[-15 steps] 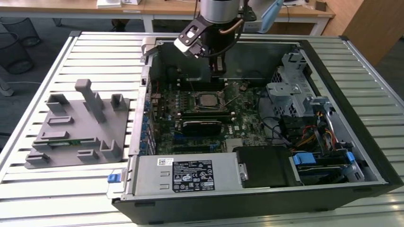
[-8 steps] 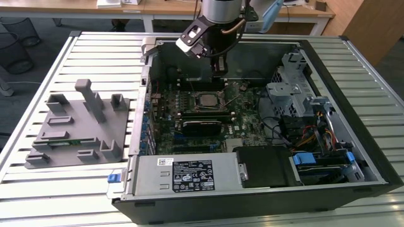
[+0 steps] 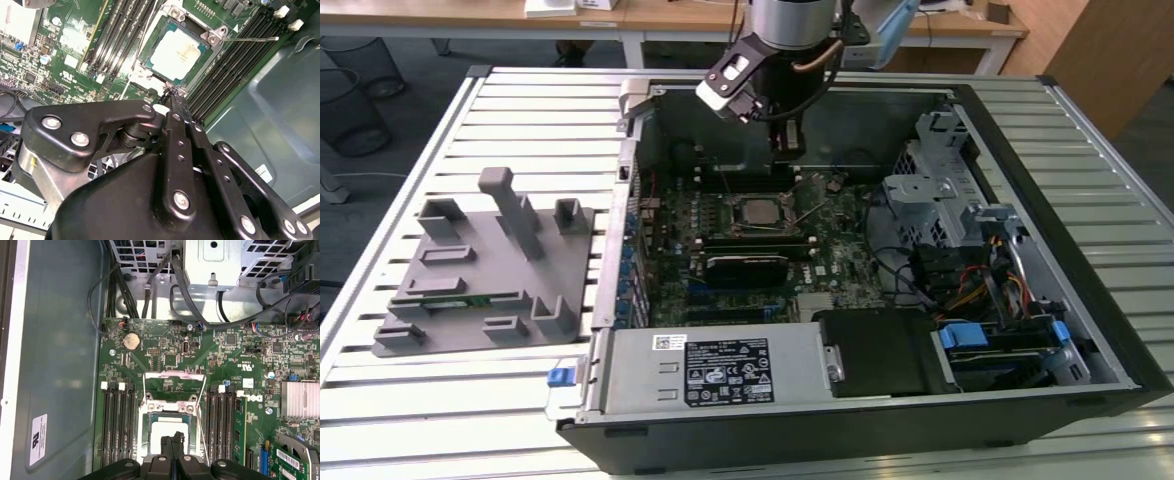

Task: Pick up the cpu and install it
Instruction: 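Close the cpu cover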

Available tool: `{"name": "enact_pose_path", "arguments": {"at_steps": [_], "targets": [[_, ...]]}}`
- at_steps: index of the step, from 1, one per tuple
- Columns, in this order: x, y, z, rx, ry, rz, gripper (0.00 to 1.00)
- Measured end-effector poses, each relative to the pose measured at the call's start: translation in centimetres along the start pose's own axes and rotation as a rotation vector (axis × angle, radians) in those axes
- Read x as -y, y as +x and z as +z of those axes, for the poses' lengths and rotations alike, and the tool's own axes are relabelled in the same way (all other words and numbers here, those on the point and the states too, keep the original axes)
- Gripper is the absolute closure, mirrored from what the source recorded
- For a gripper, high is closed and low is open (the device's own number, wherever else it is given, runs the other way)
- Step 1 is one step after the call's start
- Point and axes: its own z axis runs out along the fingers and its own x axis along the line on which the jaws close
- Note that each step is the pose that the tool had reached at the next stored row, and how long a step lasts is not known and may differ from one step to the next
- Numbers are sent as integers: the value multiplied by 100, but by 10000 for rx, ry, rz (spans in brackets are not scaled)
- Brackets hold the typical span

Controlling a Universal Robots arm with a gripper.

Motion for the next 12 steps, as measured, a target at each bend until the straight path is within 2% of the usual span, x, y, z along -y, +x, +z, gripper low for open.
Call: {"name": "enact_pose_path", "arguments": {"at_steps": [12], "targets": [[-84, -2, 4, 0, 0, 0, 89]]}}
